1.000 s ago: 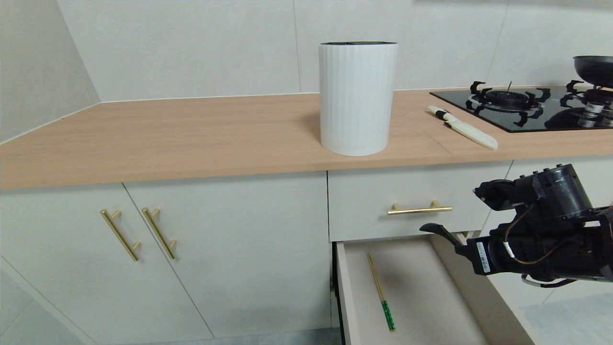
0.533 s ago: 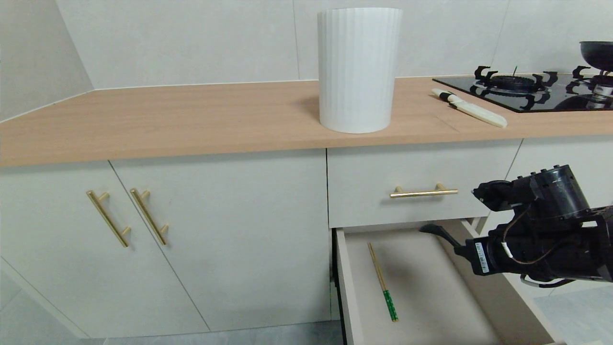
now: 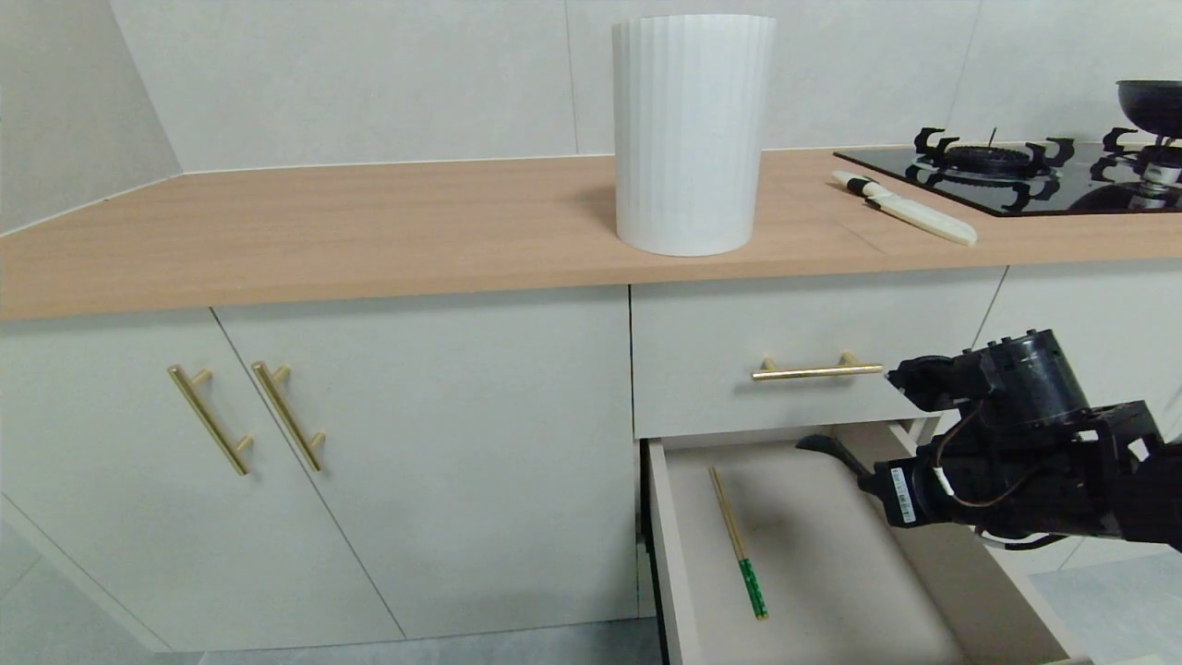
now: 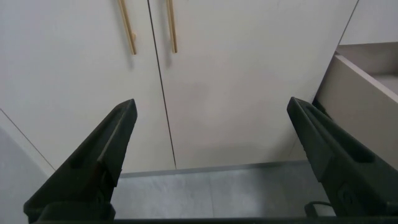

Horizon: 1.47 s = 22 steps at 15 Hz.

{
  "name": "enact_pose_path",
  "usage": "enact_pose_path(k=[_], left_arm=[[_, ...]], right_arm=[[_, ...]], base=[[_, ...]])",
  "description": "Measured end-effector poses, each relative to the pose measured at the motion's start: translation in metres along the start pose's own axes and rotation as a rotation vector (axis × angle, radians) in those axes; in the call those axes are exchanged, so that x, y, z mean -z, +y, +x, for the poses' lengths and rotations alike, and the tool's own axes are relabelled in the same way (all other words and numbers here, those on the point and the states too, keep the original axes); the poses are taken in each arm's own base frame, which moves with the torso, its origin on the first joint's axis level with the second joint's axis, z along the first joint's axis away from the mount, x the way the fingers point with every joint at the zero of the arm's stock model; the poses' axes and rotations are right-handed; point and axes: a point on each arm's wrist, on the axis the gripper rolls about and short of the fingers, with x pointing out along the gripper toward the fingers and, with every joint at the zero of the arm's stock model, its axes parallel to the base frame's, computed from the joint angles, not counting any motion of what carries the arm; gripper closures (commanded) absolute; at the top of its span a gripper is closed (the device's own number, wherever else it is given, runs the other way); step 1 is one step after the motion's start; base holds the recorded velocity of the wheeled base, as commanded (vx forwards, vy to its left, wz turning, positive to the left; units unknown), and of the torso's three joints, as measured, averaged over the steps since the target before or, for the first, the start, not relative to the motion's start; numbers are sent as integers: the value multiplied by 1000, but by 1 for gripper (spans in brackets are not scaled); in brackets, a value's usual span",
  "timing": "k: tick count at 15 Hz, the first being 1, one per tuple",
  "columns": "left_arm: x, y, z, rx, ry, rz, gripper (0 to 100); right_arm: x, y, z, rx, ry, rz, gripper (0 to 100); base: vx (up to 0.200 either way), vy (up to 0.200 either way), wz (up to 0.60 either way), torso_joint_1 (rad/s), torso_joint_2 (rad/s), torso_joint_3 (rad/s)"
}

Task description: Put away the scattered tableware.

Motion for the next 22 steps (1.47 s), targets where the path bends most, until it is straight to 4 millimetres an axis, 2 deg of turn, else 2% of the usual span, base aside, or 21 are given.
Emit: enact_pose_path(k=[7, 10, 12, 16, 22], left_arm=[[0, 0, 0, 0, 0, 0, 0], [0, 0, 0, 0, 0, 0, 0], [0, 0, 0, 0, 0, 0, 0], [0, 0, 0, 0, 0, 0, 0], [0, 0, 0, 0, 0, 0, 0]], right_arm=[[22, 2, 86, 72, 33, 27, 100], [42, 1, 127, 123, 41, 30, 100], [56, 0, 145, 150, 71, 23, 100], [72, 0, 160, 168, 128, 11, 100], [75, 0, 163, 170, 139, 10, 100]], base=[[0, 0, 0, 0, 0, 0], [0, 0, 0, 0, 0, 0], [0, 0, 0, 0, 0, 0], [0, 0, 0, 0, 0, 0], [0, 0, 0, 0, 0, 0]])
